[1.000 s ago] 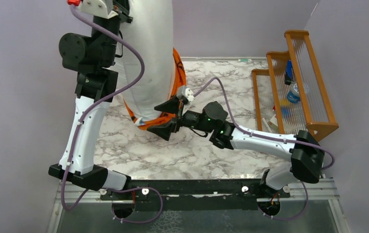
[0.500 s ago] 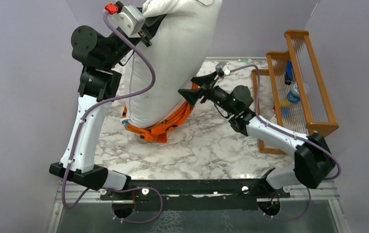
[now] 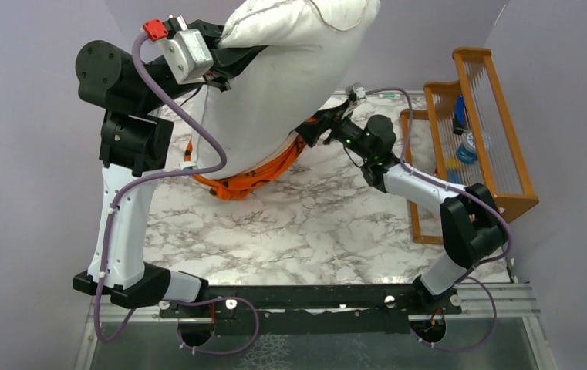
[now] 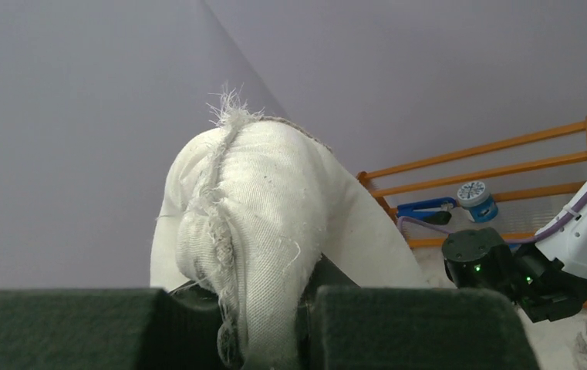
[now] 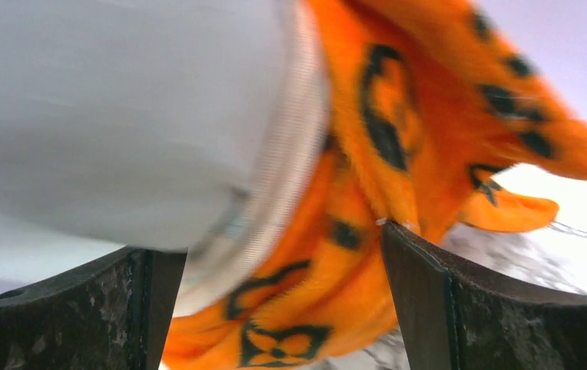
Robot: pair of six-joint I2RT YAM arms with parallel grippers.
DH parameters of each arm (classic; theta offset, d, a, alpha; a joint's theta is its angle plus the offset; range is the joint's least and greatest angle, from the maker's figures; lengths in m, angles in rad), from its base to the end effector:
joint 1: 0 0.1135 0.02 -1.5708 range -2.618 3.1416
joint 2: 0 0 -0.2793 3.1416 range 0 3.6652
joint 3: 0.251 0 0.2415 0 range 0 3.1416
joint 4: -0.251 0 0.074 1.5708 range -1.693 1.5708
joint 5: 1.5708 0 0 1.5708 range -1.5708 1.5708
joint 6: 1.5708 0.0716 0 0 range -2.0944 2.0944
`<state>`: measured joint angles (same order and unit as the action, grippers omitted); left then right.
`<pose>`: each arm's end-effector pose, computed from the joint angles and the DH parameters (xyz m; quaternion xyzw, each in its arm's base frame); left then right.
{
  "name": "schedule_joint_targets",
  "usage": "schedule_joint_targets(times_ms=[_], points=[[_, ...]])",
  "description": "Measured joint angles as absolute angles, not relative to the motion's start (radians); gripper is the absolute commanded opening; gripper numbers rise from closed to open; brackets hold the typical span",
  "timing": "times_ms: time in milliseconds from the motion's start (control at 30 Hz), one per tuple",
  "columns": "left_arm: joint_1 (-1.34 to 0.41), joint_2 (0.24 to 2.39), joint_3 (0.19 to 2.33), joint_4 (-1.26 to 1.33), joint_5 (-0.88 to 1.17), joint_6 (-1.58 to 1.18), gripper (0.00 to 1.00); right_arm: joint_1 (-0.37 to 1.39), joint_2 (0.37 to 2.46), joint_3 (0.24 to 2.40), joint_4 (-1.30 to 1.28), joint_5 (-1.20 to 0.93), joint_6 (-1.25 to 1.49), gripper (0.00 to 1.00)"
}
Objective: Remove the pillowcase from the pillow
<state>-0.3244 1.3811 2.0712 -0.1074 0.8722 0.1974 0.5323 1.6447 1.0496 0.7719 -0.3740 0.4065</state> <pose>0.1814 -0.1188 0.6490 0.4702 0.3193 -0.2505 0.7837 0.3369 0.2288 0.3353 -0.1819 0.6205 0.4472 0.6179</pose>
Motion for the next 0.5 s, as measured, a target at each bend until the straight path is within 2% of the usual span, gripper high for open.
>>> schedule_joint_targets(times_ms=[167, 333, 500], points=[[-0.325, 1.37, 2.097, -0.093, 0.873, 0.202, 0.0, 0.411, 1.615, 0.978, 0.791, -0.354, 0.439, 1.0], [-0.325, 1.372, 2.096, -0.088, 0.877, 0.191, 0.0, 0.365, 1.612, 0.966, 0.79, -0.356, 0.455, 0.99], [-0.325, 1.373, 2.096, -0.066, 0.882, 0.171, 0.0, 0.367, 1.657, 1.02, 0.798, -0.397, 0.472, 0.9]])
